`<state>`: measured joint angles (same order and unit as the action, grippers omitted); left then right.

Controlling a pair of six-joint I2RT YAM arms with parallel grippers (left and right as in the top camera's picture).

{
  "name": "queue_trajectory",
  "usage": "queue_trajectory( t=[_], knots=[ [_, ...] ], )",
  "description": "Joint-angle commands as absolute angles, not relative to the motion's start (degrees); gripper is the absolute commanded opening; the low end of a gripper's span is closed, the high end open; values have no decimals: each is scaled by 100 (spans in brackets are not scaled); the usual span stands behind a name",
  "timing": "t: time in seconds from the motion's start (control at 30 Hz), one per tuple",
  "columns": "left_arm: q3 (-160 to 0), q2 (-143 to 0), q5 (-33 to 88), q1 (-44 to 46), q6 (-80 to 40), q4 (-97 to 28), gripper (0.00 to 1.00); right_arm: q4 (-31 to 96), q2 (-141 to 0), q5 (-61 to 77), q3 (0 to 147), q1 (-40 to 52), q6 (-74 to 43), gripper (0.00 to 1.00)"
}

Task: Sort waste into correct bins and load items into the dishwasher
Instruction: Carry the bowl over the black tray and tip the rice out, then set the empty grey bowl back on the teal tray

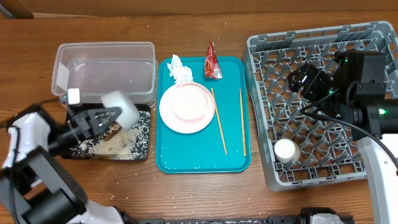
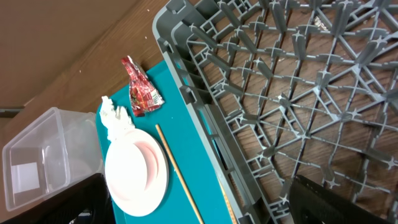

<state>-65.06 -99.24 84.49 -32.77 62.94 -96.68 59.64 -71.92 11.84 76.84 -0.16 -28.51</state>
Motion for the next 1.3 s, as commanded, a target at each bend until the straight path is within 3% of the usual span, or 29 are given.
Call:
queue_trajectory(
  t=[0.0, 0.2, 0.27, 0.37, 0.47, 0.63, 0.7, 0.9, 1.1, 1.27],
  knots=[
    [-7113, -9452, 8790, -2567, 5699, -9690, 4, 5907, -7181, 1210, 7758, 14, -2877, 95],
    [-8226, -9393, 8766, -1400, 4525, -9601, 4, 5857, -7181, 1210, 7758, 16, -2880, 95],
    [-8560, -9397, 8414, -1066, 3627, -9174, 4, 5861, -7181, 1212, 7758, 16, -2880, 95],
    [-8978, -9378, 6420, -506, 843, -7865, 4, 5865, -7181, 1225, 7758, 16, -2877, 95],
    [-9268, -9286, 4471, 180, -486, -7207, 4, 5883, -7181, 1232, 7758, 16, -2877, 95],
    [-9590, -9273, 1898, 1726, -1476, -6731, 4, 5924, -7181, 1232, 7758, 16, -2880, 96],
    [-9590, -9336, 1461, 2224, -1638, -6508, 4, 5924, -7181, 1229, 7758, 16, -2877, 96],
    [-9588, -9769, 709, 3352, -1999, -6020, 4, 5959, -7181, 1229, 7758, 16, -2877, 96],
    [-9408, -10036, 432, 3743, -2665, -7192, 4, 6123, -7181, 1229, 7758, 16, -2877, 96],
    [-8353, -10040, 445, 4080, -2749, -6775, 4, 6114, -7181, 1227, 7758, 14, -2875, 96]
  ],
)
